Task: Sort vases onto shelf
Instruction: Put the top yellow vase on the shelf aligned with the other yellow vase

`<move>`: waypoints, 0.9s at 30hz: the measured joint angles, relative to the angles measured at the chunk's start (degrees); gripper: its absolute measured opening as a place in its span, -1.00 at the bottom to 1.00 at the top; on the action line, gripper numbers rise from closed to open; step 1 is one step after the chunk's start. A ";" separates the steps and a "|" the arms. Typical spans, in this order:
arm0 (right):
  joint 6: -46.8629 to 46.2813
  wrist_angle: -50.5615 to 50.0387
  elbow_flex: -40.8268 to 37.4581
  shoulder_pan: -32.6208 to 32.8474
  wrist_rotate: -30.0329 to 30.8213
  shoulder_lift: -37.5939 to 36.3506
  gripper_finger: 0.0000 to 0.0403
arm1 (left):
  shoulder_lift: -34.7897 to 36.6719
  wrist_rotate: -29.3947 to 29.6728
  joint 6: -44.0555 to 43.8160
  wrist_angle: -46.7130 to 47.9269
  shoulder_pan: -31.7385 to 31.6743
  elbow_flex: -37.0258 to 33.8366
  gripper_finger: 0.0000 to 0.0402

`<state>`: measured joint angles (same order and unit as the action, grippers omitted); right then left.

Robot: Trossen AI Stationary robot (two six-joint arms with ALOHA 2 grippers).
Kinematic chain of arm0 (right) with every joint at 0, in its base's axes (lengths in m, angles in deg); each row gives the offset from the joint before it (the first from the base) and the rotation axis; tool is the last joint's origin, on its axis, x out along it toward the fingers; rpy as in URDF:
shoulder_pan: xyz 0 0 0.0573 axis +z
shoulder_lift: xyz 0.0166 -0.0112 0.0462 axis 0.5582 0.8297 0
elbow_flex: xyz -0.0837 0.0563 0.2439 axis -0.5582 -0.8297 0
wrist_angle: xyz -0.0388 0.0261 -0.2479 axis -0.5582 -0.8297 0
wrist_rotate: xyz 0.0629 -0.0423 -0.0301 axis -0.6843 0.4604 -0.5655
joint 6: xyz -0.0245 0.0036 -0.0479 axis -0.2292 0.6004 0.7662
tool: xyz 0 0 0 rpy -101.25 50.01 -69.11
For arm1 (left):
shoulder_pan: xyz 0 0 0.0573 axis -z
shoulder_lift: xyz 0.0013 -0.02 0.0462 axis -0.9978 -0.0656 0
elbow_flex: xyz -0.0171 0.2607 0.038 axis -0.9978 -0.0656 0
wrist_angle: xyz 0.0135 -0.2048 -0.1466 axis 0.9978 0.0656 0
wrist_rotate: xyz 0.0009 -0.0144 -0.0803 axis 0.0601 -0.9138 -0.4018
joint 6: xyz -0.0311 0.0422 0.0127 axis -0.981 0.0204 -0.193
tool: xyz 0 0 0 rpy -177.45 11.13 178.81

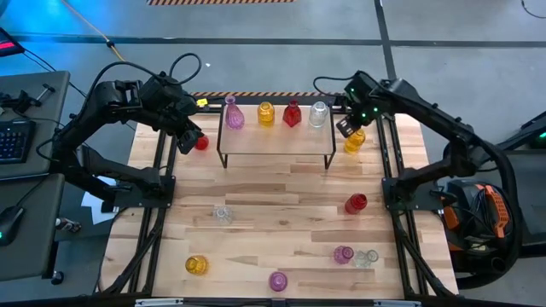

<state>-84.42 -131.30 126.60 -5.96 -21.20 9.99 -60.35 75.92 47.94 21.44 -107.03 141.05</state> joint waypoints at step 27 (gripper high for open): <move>3.02 5.48 -12.96 -10.39 -4.79 1.90 -0.34 | 0.01 0.00 -0.01 0.01 0.00 0.00 -0.57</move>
<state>-81.39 -125.82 113.64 -16.35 -25.98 11.90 -60.34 75.92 47.92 21.45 -107.03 141.05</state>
